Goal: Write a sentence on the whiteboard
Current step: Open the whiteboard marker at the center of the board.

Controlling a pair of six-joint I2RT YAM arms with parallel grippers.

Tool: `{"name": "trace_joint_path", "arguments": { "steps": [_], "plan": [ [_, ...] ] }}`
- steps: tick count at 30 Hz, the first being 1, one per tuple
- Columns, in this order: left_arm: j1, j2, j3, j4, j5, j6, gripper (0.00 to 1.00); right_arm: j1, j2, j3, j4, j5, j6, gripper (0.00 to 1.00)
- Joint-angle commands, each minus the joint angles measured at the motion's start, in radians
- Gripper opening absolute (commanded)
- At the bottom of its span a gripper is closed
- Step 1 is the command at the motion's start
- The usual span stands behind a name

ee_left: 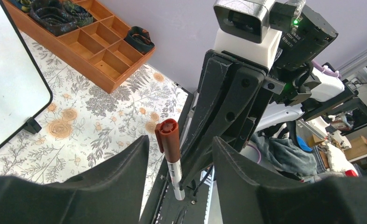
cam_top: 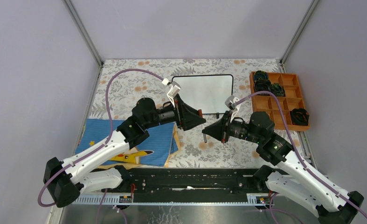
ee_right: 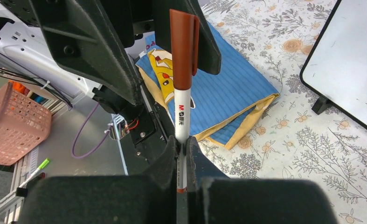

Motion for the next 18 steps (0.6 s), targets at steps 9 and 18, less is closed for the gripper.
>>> {"name": "trace_joint_path", "arguments": {
  "steps": [9, 18],
  "plan": [
    [-0.004, -0.009, 0.009, 0.083, 0.030, -0.011, 0.35, 0.006, 0.007, 0.055, 0.062, -0.051, -0.013, 0.00],
    [-0.005, -0.006, -0.010, 0.136, 0.028, -0.042, 0.25, 0.006, 0.016, 0.057, 0.050, -0.077, -0.022, 0.00]
  ]
}}
